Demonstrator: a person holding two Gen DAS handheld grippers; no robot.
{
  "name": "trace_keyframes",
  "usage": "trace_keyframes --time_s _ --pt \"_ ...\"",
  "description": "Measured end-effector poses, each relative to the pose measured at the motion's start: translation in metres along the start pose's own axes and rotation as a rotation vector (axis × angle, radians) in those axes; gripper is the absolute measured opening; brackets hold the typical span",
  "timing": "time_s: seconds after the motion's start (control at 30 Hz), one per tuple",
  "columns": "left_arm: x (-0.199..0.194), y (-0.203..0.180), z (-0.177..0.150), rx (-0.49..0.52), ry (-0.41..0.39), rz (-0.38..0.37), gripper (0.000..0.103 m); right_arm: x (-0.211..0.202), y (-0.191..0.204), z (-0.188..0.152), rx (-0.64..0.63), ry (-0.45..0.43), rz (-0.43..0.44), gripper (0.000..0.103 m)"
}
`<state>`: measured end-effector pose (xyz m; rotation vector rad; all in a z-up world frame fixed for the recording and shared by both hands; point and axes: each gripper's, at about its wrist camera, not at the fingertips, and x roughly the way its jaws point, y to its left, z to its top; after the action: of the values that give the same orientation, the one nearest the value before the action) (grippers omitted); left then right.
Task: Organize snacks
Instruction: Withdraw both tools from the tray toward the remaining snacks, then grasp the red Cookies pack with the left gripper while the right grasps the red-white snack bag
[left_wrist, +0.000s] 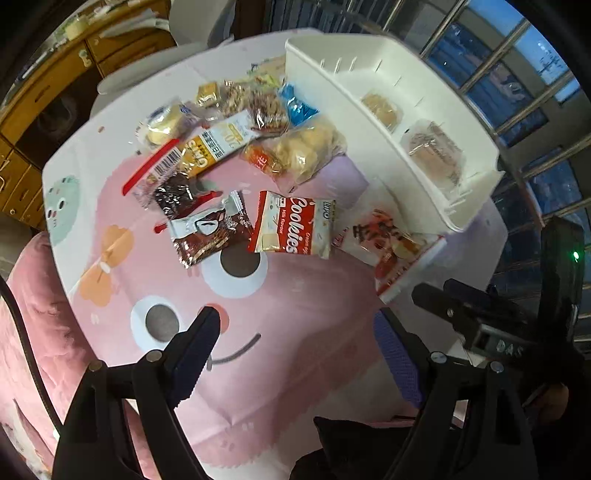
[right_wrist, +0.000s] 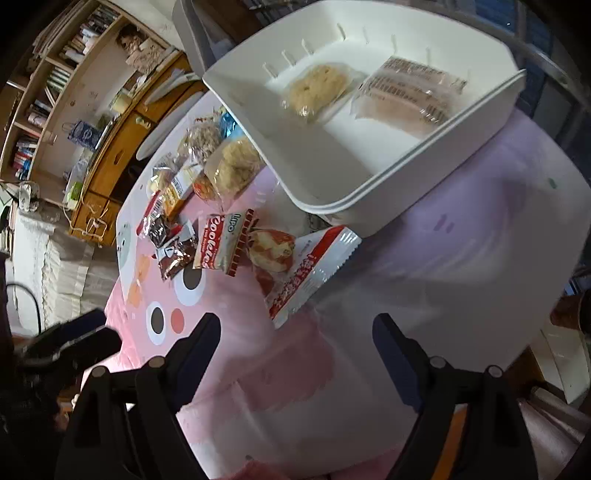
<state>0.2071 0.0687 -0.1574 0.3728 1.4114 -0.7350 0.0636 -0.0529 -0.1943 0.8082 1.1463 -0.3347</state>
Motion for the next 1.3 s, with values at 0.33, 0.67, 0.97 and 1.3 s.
trace_keyframes --time_s 0.33,0.67,0.97,1.3 --pt "0.068 0.014 0.044 -0.087 0.147 -0.059 0.084 0.028 -0.008 0.021 0.001 0.032 0.138 0.086" --pt "0.111 0.022 0.062 -0.173 0.137 -0.075 0.084 0.038 -0.020 0.032 0.011 -0.038 0.180 0.085" --pt "0.127 0.014 0.075 -0.131 0.109 -0.007 0.084 0.051 -0.012 0.034 -0.015 -0.051 0.170 0.087" --pt "0.134 -0.023 0.091 -0.074 0.098 0.088 0.077 0.052 -0.014 0.037 0.005 -0.052 0.167 0.069"
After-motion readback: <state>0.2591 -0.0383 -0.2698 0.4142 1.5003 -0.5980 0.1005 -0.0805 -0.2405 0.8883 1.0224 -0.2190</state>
